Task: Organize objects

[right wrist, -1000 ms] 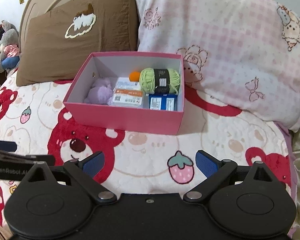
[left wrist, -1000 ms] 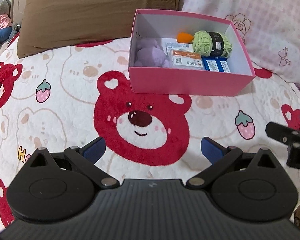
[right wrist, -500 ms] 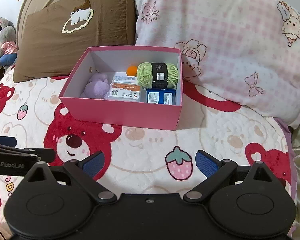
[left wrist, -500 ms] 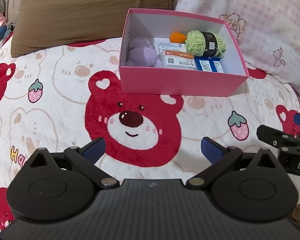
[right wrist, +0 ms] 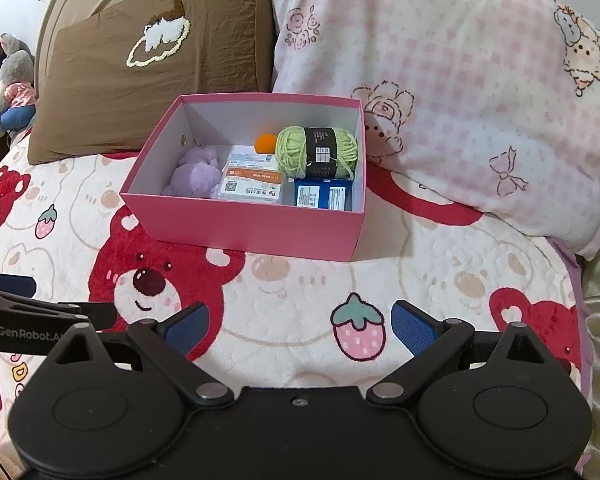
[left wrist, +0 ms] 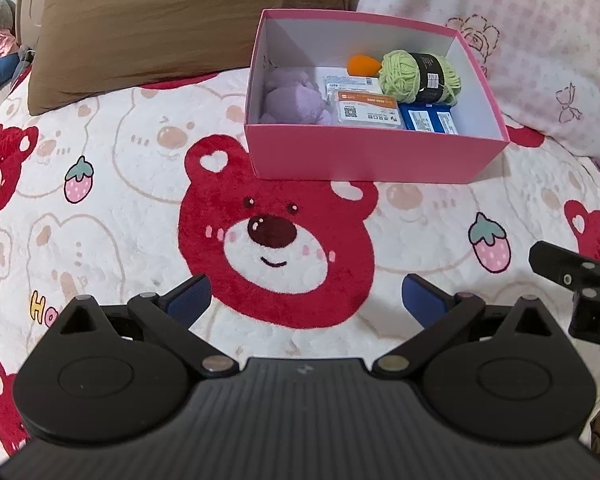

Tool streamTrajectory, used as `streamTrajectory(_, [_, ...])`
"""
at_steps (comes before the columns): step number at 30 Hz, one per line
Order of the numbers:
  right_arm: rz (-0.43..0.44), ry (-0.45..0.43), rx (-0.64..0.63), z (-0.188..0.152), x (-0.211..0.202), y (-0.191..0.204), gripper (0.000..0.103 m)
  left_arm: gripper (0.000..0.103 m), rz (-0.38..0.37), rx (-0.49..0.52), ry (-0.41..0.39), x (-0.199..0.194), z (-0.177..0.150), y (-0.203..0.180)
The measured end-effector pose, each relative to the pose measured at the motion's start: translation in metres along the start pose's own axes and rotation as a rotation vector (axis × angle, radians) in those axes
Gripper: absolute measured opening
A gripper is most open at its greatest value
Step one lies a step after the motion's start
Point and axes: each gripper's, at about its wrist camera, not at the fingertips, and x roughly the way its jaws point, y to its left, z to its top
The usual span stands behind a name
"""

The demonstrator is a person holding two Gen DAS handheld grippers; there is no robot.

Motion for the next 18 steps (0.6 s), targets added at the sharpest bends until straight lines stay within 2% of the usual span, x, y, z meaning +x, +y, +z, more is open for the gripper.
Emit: streamTrajectory(18, [-0.005,0.003,0.010,-0.0049,-0.0022,-0.0048,0.099,0.103,0.020,-0.004,0.034,-0.0026,-0.0058,0.0009])
